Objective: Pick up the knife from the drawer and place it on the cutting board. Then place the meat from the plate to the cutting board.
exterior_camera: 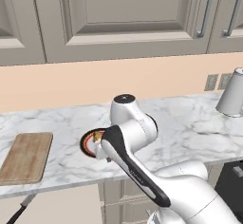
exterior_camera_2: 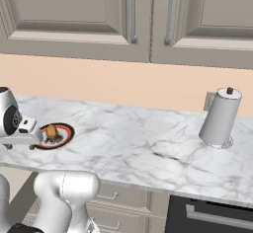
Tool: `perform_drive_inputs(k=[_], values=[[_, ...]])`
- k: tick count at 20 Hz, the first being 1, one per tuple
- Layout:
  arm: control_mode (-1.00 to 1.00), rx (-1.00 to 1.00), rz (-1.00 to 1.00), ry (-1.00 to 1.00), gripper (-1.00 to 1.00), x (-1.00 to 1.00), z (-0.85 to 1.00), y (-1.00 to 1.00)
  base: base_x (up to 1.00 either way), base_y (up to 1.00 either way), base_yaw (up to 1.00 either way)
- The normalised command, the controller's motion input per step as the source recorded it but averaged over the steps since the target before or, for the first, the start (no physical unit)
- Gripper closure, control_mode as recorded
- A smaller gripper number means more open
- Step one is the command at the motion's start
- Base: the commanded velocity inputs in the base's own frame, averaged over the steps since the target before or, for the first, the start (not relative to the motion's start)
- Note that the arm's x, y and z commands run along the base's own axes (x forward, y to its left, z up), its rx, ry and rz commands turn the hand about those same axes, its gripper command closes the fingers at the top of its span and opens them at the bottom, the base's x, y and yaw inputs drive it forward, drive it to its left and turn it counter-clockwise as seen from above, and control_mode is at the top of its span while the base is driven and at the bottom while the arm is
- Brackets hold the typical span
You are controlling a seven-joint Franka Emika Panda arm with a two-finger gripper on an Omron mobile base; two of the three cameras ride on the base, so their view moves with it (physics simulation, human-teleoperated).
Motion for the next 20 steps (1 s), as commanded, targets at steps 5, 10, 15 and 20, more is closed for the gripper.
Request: perform_drive_inputs(k=[5,10,15,20], values=[[-1.0,0.09,0.0,0.07,-1.0,-0.02,-0.41,0.55,0.0,0.0,0.0],[-1.0,0.04,0.0,0.06,-1.0,0.0,-0.4,0.67,0.0,0.0,0.0],[-1.0,0.0,0.0,0.05,-1.0,0.0,-0.45,0.69,0.0,0.0,0.0],[-1.0,0.0,0.0,0.04,-1.0,0.0,-0.44,0.62,0.0,0.0,0.0]])
